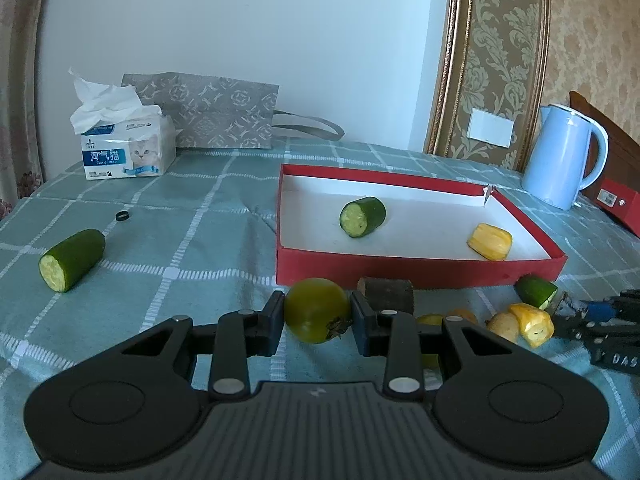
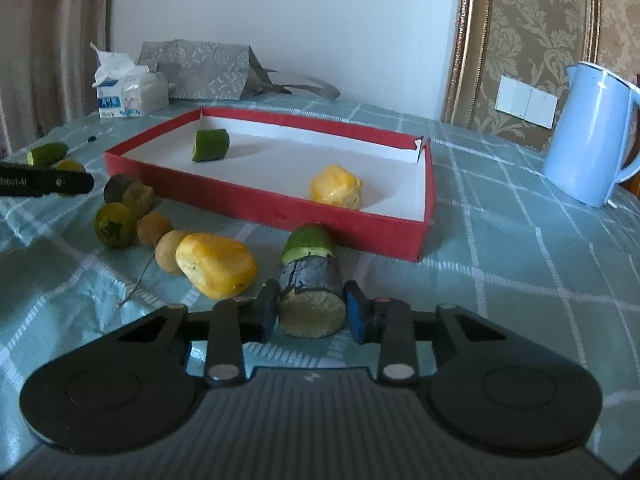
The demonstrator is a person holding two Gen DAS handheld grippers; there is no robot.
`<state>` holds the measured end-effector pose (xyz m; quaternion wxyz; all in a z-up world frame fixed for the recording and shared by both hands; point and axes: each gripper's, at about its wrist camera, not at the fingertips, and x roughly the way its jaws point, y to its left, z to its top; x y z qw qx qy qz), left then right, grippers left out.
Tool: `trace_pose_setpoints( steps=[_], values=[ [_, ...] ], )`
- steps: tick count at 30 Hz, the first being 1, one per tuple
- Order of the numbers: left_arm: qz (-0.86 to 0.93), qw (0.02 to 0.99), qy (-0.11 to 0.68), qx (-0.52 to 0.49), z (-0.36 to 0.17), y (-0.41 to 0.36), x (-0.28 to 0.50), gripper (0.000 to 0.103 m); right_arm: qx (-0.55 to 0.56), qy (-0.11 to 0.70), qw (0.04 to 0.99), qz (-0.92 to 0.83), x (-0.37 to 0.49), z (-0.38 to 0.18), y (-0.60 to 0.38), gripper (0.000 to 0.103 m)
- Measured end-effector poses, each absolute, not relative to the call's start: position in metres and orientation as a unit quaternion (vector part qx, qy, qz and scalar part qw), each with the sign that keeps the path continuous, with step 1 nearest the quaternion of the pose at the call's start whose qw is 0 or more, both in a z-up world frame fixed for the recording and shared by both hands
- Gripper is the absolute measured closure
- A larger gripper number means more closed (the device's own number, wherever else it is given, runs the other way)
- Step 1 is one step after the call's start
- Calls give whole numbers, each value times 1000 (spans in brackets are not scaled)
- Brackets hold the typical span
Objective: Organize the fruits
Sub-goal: 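Carry the green tomato into the tray and open the left tool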
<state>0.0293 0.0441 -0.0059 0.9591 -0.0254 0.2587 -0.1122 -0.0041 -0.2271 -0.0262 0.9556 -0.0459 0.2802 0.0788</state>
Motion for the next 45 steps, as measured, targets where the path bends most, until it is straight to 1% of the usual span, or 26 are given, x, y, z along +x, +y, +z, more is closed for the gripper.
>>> trace_pose_setpoints(
  steps=[10, 15, 20, 24, 31, 40, 42, 44, 45],
  values=[
    [-119, 960, 251, -43, -2, 47, 26, 69, 19, 235, 970, 57, -13, -14, -250, 70],
    [-130, 959, 248, -50, 14, 38, 34, 69, 34, 231, 970, 60, -14, -13, -255, 70],
    [-148, 961, 232, -28, 34, 10, 53, 69, 43, 229, 971, 59, -14, -13, -259, 70],
    [-159, 957, 244, -18, 36, -13, 80, 69, 50, 229, 971, 56, -13, -13, -262, 70],
    [-165, 948, 272, 3, 23, -47, 114, 69, 55, 235, 969, 58, -10, -14, -263, 70],
    [-134, 940, 312, 34, 5, -71, 140, 68, 51, 241, 967, 64, -8, -15, -262, 70],
    [-128, 942, 306, 48, 4, -72, 138, 59, 51, 243, 966, 65, -8, -16, -262, 70],
    [-120, 948, 291, 50, 7, -70, 134, 31, 50, 243, 967, 65, -7, -16, -262, 70],
    [-116, 952, 280, 48, 9, -68, 130, 28, 50, 243, 967, 64, -7, -16, -262, 70]
  ],
)
